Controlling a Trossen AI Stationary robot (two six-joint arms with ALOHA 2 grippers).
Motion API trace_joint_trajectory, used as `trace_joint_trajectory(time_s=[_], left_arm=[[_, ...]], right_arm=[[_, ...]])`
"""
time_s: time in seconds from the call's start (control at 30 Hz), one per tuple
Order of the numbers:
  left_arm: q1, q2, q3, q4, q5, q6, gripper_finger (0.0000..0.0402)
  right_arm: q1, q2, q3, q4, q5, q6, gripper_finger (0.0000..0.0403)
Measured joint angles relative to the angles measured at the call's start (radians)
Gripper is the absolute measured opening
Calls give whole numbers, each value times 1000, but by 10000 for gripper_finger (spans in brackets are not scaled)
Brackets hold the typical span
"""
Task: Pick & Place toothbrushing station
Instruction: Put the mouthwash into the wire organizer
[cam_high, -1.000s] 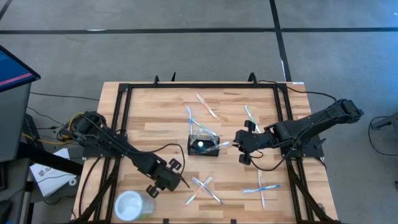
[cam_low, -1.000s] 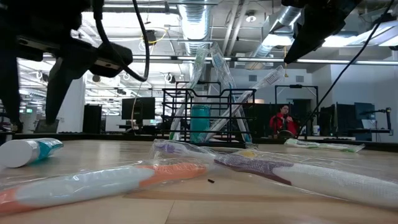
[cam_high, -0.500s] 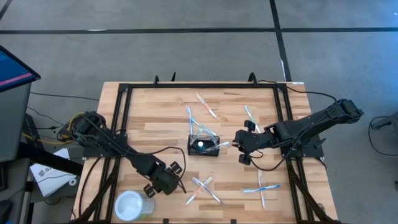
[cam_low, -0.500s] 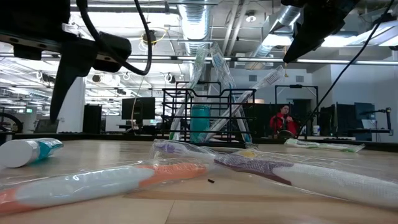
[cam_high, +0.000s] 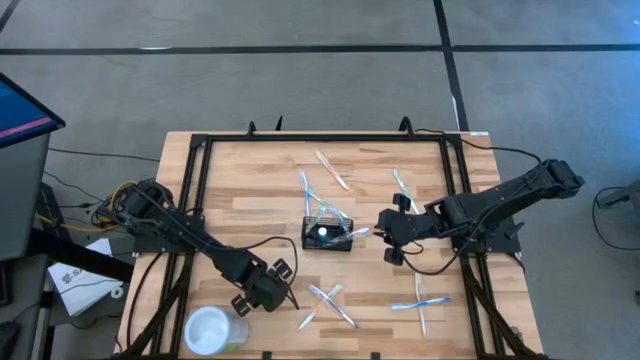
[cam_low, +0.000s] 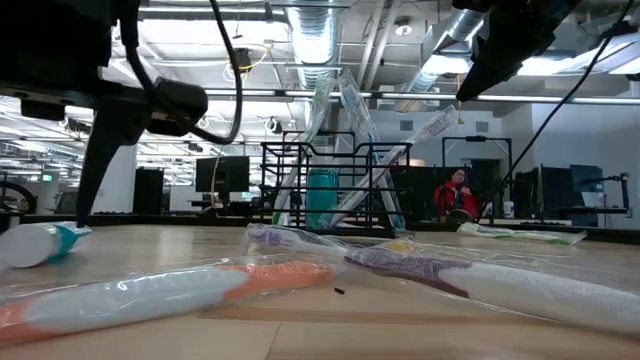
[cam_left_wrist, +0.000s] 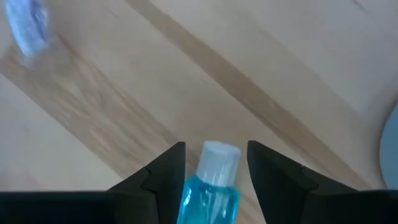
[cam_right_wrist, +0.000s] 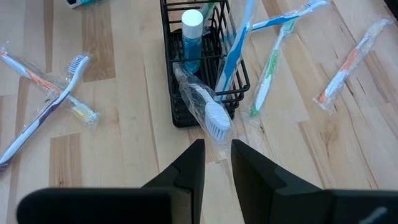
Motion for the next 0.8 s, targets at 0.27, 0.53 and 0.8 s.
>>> trace_joint_trajectory(time_s=[0.27,0.53,0.8], left_arm=[[0,1,-21,10,20,-3,166],[0,2,-43,68,24,-3,162],[2,2,-43,79,8,-4,140]], right_arm=[[0,0,0,0,0,0,69],[0,0,0,0,-1,0,69],[0,0,0,0,-1,0,69]])
